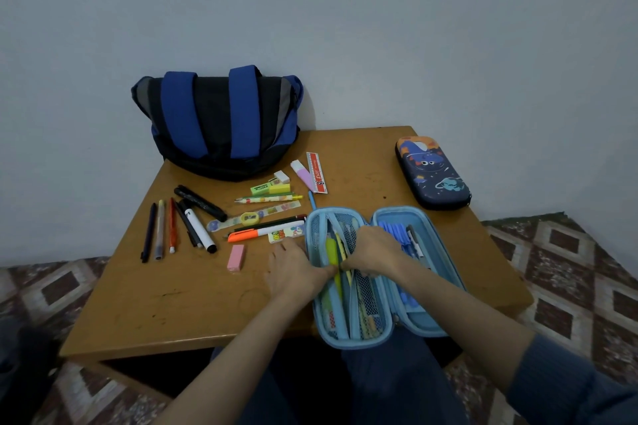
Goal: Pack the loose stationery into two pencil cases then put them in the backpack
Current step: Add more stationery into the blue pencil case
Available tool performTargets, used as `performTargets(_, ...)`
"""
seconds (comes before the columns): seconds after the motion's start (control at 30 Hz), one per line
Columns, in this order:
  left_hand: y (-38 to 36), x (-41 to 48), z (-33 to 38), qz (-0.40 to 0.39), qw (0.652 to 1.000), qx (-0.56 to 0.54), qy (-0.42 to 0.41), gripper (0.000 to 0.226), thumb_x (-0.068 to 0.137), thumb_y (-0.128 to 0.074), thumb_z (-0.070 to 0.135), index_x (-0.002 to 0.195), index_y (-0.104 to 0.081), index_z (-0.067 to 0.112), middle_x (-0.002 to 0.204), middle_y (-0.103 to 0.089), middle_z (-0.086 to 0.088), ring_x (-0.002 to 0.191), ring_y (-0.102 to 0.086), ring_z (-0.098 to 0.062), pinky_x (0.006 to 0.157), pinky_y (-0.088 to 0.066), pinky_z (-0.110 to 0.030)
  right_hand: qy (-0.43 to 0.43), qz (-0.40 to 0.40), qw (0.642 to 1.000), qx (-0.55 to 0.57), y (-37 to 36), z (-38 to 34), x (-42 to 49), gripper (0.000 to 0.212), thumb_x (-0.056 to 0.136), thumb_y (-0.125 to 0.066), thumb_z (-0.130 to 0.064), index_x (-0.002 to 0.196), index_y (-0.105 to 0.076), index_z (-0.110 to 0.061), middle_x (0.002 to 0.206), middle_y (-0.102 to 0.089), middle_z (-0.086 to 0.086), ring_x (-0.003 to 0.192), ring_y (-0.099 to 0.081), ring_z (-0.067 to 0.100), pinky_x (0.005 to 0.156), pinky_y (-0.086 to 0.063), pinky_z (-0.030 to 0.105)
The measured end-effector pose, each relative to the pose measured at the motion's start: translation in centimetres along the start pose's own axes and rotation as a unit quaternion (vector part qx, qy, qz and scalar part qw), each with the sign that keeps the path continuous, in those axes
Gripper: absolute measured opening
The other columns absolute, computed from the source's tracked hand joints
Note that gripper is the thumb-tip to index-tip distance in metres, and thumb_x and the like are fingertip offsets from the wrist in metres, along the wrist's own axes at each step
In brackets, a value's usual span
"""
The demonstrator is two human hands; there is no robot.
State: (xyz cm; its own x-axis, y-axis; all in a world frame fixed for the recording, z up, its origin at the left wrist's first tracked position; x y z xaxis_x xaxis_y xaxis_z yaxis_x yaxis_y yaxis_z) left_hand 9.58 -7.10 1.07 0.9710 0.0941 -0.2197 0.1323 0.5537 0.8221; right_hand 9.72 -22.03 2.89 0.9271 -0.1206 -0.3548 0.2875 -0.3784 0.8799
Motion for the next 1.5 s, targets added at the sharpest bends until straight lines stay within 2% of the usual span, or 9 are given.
performTargets(0.13, -0.2, -0.2, 0.4, 0.003, 1.0, -0.005, 0.02, 0.086, 0.066, -0.074, 0.055, 0.128, -0.03, 0.014, 0.134, -0.034, -0.006, 0.129, -0.031, -0.024, 0.102, -0.033, -0.043, -0.007, -0.025, 0.999, 0.024, -0.3, 0.6, -0.1, 0.037, 0.084, -0.067, -0.028, 0.055, -0.054, -0.009, 0.049, -0.057, 0.001, 0.041, -0.052, 0.009, 0.048, -0.047, 0.02)
performTargets(0.5, -1.6, -1.5, -0.4, -0.086, 0.996, 0.03, 0.011, 0.102, 0.061, -0.076, 0.059, 0.136, -0.021, 0.017, 0.143, -0.024, -0.005, 0.134, -0.024, -0.025, 0.108, -0.027, -0.045, -0.026, -0.039, 0.989, 0.142, -0.7, 1.1, -0.1, 0.029, 0.086, -0.061, -0.014, 0.059, -0.057, -0.004, 0.044, -0.057, 0.001, 0.031, -0.047, 0.007, 0.037, -0.041, 0.018)
performTargets(0.8, -1.6, -1.3, -0.3, -0.095, 0.994, 0.061, -0.013, 0.089, 0.071, -0.07, 0.056, 0.14, -0.027, 0.018, 0.146, -0.027, -0.005, 0.137, -0.022, -0.026, 0.109, -0.027, -0.049, -0.001, -0.02, 0.986, 0.167, -0.4, 0.2, -0.6, 0.026, 0.09, -0.058, -0.021, 0.08, -0.066, 0.001, 0.051, -0.053, 0.008, 0.04, -0.048, 0.013, 0.043, -0.043, 0.02)
performTargets(0.93, -1.5, -0.2, -1.2, -0.099, 0.995, 0.006, -0.027, 0.07, 0.071, -0.066, 0.061, 0.125, -0.044, 0.024, 0.134, -0.04, -0.001, 0.124, -0.039, -0.021, 0.102, -0.039, -0.045, 0.005, -0.034, 0.981, 0.19, -0.7, -0.2, -0.7, 0.033, 0.094, -0.055, -0.026, 0.069, -0.062, -0.005, 0.054, -0.053, 0.004, 0.041, -0.048, 0.01, 0.04, -0.041, 0.017)
performTargets(1.0, -0.3, 0.4, -1.9, -0.072, 0.994, -0.074, -0.032, 0.044, 0.077, -0.063, 0.057, 0.107, -0.05, 0.028, 0.127, -0.048, 0.0, 0.115, -0.048, -0.017, 0.097, -0.046, -0.04, 0.002, -0.039, 0.981, 0.19, -0.8, -0.1, -0.6, 0.031, 0.093, -0.056, -0.022, 0.067, -0.061, -0.006, 0.054, -0.053, 0.004, 0.041, -0.046, 0.01, 0.039, -0.04, 0.016)
performTargets(1.1, 3.8, 1.2, -3.4, 0.064, 0.991, -0.092, -0.077, 0.027, 0.088, -0.057, 0.041, 0.107, -0.056, 0.022, 0.127, -0.049, 0.0, 0.121, -0.044, -0.016, 0.099, -0.037, -0.03, 0.027, -0.002, 0.984, 0.177, -0.2, -0.5, -0.3, 0.026, 0.09, -0.058, -0.015, 0.068, -0.062, -0.001, 0.051, -0.049, 0.005, 0.042, -0.043, 0.013, 0.047, -0.043, 0.023)
performTargets(1.2, 7.3, 1.8, -6.4, 0.165, 0.979, -0.087, -0.086, 0.028, 0.089, -0.058, 0.034, 0.112, -0.057, 0.019, 0.131, -0.048, -0.001, 0.126, -0.039, -0.016, 0.104, -0.034, -0.034, 0.071, 0.072, 0.979, 0.176, 1.2, -2.1, 0.2, 0.03, 0.087, -0.061, -0.013, 0.06, -0.056, -0.003, 0.056, -0.049, 0.013, 0.053, -0.046, 0.018, 0.059, -0.047, 0.03)
performTargets(1.3, 8.5, 2.7, -9.6, 0.191, 0.979, -0.029, -0.065, 0.039, 0.089, -0.058, 0.036, 0.122, -0.055, 0.015, 0.142, -0.04, -0.004, 0.134, -0.032, -0.019, 0.11, -0.03, -0.039, 0.106, 0.109, 0.976, 0.158, 1.7, -4.9, 1.1, 0.026, 0.085, -0.061, -0.012, 0.067, -0.064, 0.007, 0.063, -0.06, 0.021, 0.056, -0.05, 0.019, 0.06, -0.052, 0.038)
performTargets(1.5, 8.3, 2.4, -12.5, 0.222, 0.972, -0.036, -0.062, 0.043, 0.089, -0.058, 0.036, 0.125, -0.052, 0.013, 0.147, -0.032, -0.005, 0.137, -0.026, -0.02, 0.109, -0.028, -0.037, 0.178, 0.108, 0.969, 0.13, 1.1, -11.2, 2.6, 0.014, 0.084, -0.057, -0.01, 0.077, -0.069, -0.009, 0.084, -0.07, 0.009, 0.081, -0.064, 0.021, 0.071, -0.054, 0.032)
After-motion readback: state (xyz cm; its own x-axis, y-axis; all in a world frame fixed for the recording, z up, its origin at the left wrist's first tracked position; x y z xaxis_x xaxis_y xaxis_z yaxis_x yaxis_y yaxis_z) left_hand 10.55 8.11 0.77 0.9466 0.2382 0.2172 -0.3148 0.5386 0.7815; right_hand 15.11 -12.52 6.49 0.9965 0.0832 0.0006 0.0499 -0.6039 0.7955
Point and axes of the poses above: each hand's wrist, its own x-axis towards the middle knuckle, its own y-axis out of the back of the hand, z = x × y, the point moved 8 cm from there along x, towards the middle knuckle
